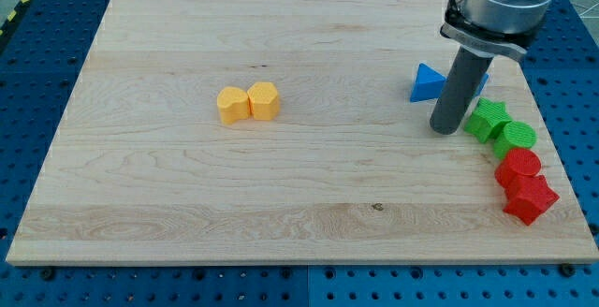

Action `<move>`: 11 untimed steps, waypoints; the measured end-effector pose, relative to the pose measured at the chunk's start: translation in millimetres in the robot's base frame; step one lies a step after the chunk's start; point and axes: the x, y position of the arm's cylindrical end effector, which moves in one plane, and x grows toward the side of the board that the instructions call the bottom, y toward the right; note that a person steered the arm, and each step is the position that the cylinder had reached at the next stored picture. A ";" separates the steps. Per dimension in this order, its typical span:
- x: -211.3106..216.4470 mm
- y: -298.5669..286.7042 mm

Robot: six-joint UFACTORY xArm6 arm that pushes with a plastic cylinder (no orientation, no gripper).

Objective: Push the blue triangle up a bit

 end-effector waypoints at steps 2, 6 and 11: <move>-2.8 24.9; -49.9 -3.1; -97.3 25.0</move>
